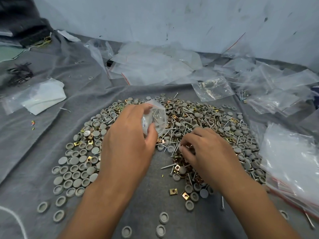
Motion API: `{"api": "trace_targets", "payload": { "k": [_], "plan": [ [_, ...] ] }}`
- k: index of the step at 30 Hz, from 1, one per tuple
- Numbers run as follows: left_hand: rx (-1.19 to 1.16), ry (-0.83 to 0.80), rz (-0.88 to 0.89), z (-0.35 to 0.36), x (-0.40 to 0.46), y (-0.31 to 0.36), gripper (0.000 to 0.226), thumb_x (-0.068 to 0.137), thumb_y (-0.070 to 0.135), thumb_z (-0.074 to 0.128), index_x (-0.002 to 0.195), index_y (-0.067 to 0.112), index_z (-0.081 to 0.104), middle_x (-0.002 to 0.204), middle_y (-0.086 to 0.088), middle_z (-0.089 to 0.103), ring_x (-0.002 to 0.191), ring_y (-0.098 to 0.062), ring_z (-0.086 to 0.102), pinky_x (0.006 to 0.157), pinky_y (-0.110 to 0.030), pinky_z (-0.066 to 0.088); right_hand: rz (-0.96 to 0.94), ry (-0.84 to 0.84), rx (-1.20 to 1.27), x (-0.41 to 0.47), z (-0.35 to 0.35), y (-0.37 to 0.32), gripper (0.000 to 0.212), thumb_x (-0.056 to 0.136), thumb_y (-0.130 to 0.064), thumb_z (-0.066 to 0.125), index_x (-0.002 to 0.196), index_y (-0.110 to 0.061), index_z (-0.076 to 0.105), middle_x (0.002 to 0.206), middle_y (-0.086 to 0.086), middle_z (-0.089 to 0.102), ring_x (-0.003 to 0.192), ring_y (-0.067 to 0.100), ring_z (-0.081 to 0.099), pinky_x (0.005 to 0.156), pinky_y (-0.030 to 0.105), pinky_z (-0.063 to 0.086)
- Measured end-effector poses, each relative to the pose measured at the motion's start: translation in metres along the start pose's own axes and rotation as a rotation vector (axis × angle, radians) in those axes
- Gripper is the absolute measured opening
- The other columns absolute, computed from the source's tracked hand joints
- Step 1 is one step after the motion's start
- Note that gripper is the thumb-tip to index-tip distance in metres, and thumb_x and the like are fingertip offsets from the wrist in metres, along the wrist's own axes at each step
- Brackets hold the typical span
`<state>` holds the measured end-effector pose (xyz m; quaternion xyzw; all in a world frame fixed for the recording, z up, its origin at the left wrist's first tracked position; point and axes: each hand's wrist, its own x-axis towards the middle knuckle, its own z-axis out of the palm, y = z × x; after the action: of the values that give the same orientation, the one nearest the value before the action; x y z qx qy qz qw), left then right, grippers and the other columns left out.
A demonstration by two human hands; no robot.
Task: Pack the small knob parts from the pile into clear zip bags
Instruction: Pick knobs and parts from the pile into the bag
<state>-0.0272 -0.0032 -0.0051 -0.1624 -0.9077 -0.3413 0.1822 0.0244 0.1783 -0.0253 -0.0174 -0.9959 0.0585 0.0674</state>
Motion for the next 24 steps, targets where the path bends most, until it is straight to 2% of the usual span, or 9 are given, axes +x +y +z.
{"api": "trace_targets", "payload": {
  "k": [3,5,8,11,13,15,18,21,24],
  "plan": [
    [0.006,-0.009,0.003,0.0,0.0,-0.001,0.033,0.091,0.027,0.065,0.124,0.026,0.059,0.114,0.014,0.059,0.078,-0.007,0.055,0.077,-0.024,0.04,0.071,-0.033,0.189,0.002,-0.001,0.006,0.014,0.1,-0.049,0.049,0.1,-0.038,0.056,0.095,-0.022,0.052,0.093,0.003,0.05,0.076,0.022,0.038],
    [-0.006,-0.015,0.01,0.0,0.0,-0.001,0.034,0.091,0.027,0.065,0.124,0.027,0.059,0.115,0.014,0.059,0.078,-0.007,0.055,0.078,-0.025,0.043,0.139,0.013,0.468,0.002,-0.003,0.008,0.014,0.099,-0.045,0.052,0.092,-0.035,0.059,0.083,-0.018,0.061,0.077,-0.001,0.057,0.063,0.013,0.038],
    [-0.019,-0.029,0.039,0.0,-0.001,0.0,0.036,0.088,0.028,0.068,0.123,0.028,0.059,0.114,0.015,0.058,0.076,-0.006,0.053,0.077,-0.024,0.043,0.148,0.094,0.903,0.004,-0.013,0.007,0.016,0.1,-0.034,0.057,0.09,-0.028,0.068,0.071,-0.019,0.065,0.059,-0.003,0.055,0.052,0.011,0.043],
    [-0.038,-0.041,0.073,0.003,-0.002,0.001,0.04,0.084,0.028,0.072,0.121,0.026,0.06,0.111,0.014,0.058,0.073,-0.004,0.053,0.075,-0.022,0.042,0.089,0.145,1.206,0.005,-0.023,-0.003,0.012,0.099,-0.026,0.06,0.103,-0.026,0.071,0.084,-0.004,0.074,0.068,0.004,0.058,0.06,0.02,0.048],
    [-0.059,-0.048,0.089,0.004,-0.003,0.002,0.043,0.081,0.026,0.075,0.121,0.025,0.061,0.111,0.013,0.058,0.075,-0.005,0.053,0.077,-0.02,0.042,0.008,0.219,1.287,0.003,-0.026,-0.013,0.021,0.098,-0.022,0.061,0.119,-0.026,0.066,0.094,-0.002,0.077,0.077,0.002,0.066,0.068,0.017,0.051],
    [-0.073,-0.056,0.103,0.006,-0.003,0.003,0.044,0.08,0.026,0.077,0.121,0.023,0.061,0.112,0.013,0.059,0.076,-0.004,0.053,0.079,-0.019,0.043,-0.075,0.338,1.275,0.002,-0.026,-0.026,0.021,0.1,-0.017,0.063,0.118,-0.027,0.067,0.097,-0.004,0.078,0.086,0.004,0.07,0.073,0.014,0.052],
    [-0.096,-0.067,0.122,0.006,-0.003,0.004,0.043,0.081,0.029,0.076,0.122,0.023,0.062,0.111,0.013,0.059,0.079,-0.003,0.052,0.081,-0.017,0.041,-0.148,0.486,1.084,0.004,-0.023,-0.041,0.019,0.098,-0.017,0.067,0.108,-0.033,0.069,0.098,-0.013,0.076,0.091,0.008,0.072,0.075,0.015,0.052],
    [-0.121,-0.056,0.136,0.006,-0.004,0.007,0.042,0.08,0.028,0.074,0.12,0.023,0.064,0.109,0.013,0.06,0.078,-0.002,0.052,0.078,-0.016,0.041,-0.188,0.557,0.743,0.006,-0.016,-0.044,0.014,0.095,-0.013,0.071,0.107,-0.02,0.073,0.102,-0.015,0.073,0.095,0.002,0.069,0.08,0.015,0.05],
    [-0.128,-0.046,0.129,0.007,-0.004,0.006,0.042,0.077,0.022,0.078,0.117,0.022,0.066,0.109,0.011,0.062,0.077,-0.002,0.053,0.079,-0.02,0.046,-0.189,0.572,0.553,0.006,-0.008,-0.041,0.015,0.092,-0.013,0.074,0.107,-0.013,0.076,0.103,-0.006,0.074,0.099,0.008,0.068,0.087,0.026,0.053]
  ]
}}
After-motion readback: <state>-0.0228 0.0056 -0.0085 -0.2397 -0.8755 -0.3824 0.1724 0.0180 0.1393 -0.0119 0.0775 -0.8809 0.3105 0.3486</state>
